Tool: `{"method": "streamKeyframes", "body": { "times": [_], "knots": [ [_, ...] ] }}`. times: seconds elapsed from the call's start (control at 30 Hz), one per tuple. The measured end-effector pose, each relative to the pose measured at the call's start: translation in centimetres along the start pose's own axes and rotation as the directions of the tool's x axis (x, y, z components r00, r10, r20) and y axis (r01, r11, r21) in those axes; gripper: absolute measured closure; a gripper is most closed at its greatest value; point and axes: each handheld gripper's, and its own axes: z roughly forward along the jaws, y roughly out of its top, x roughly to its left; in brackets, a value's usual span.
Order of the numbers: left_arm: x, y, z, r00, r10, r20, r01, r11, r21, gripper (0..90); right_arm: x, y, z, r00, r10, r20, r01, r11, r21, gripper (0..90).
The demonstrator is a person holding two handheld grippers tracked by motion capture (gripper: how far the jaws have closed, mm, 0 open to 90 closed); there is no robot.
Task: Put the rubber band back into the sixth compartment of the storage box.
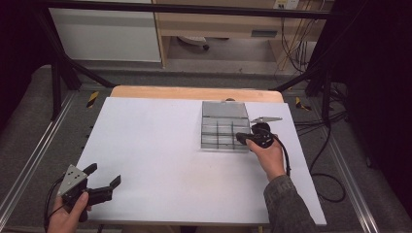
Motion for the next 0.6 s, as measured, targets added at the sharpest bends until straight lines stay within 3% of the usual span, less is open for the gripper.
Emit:
{"method": "streamKeyframes", "body": {
  "times": [0.27,0.6],
  "knots": [
    [0.02,-0.01,0.05,1.0000,-0.005,0.000,0.005,1.0000,-0.001,4.7,-0.44,-0.10,-0.29,0.9998,-0.003,0.020,0.003,1.000,0.003,84.0],
    [0.09,-0.11,0.09,0.9999,-0.016,0.000,0.016,0.9999,0.001,4.7,-0.65,-0.02,0.65,0.9993,0.010,0.037,-0.011,1.000,0.015,84.1]
  ]
}}
